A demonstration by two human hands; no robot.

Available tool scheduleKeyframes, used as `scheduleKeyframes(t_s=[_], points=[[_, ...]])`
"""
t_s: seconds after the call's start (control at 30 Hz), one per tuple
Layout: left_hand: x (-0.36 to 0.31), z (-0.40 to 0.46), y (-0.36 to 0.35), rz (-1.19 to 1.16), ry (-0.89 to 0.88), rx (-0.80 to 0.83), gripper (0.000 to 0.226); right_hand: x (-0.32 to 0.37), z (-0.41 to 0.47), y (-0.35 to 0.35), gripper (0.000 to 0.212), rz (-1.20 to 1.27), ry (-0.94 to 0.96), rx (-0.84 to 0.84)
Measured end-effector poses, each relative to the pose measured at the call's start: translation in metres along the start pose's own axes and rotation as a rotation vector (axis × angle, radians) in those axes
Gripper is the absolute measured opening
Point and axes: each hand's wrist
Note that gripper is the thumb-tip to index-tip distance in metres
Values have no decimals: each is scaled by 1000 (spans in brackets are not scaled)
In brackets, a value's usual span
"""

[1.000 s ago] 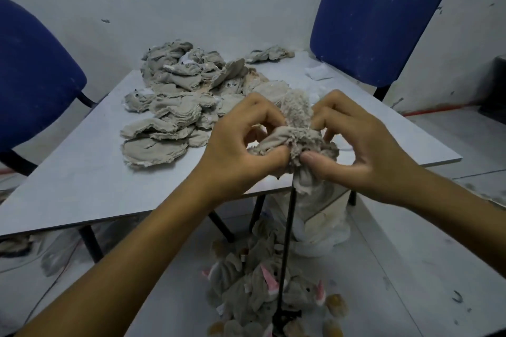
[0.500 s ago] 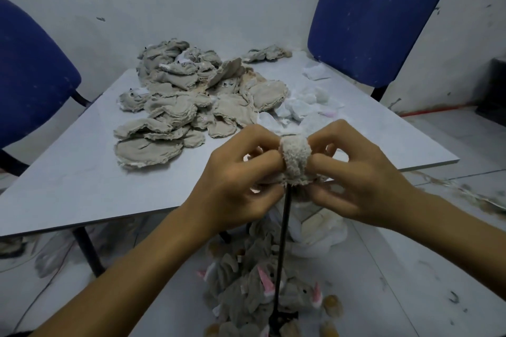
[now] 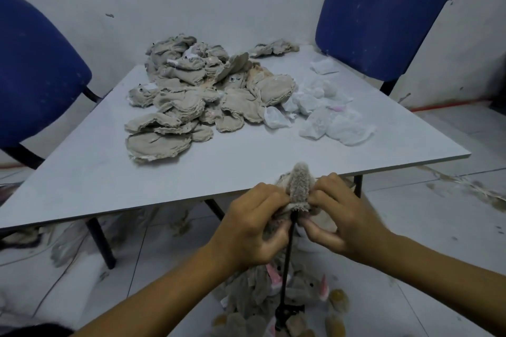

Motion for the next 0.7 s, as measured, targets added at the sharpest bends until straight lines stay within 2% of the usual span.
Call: scheduleKeyframes(t_s=[0.07, 0.13, 0.2, 0.3, 0.43, 0.53, 0.7], points=[[-1, 5, 11, 2, -14, 77, 11, -1, 0, 7, 37, -80, 47, 101], [2, 15, 27, 24, -38, 136, 9, -6, 10, 19, 32, -189, 104, 155], [-1, 28, 44, 6, -50, 157, 8, -9, 28, 37, 16, -256, 172, 128], [-9, 57, 65, -54, -63, 85, 9, -11, 60, 64, 22, -271, 184, 52], [-14, 96, 83, -286, 30, -23, 19, -18, 94, 89, 29, -143, 21, -27], [-13, 105, 76, -433, 178, -40, 17, -15, 103, 79, 25, -45, -121, -101], [5, 101, 63, -617, 351, -56, 33, -20, 101, 58, 25, 58, -319, -110]])
Point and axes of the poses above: each hand's wrist, its own z-axis towards the middle knuckle, its own y-axis out of the back of the hand, x = y × z, and after that the axes turned 8 degrees about -z, right-handed
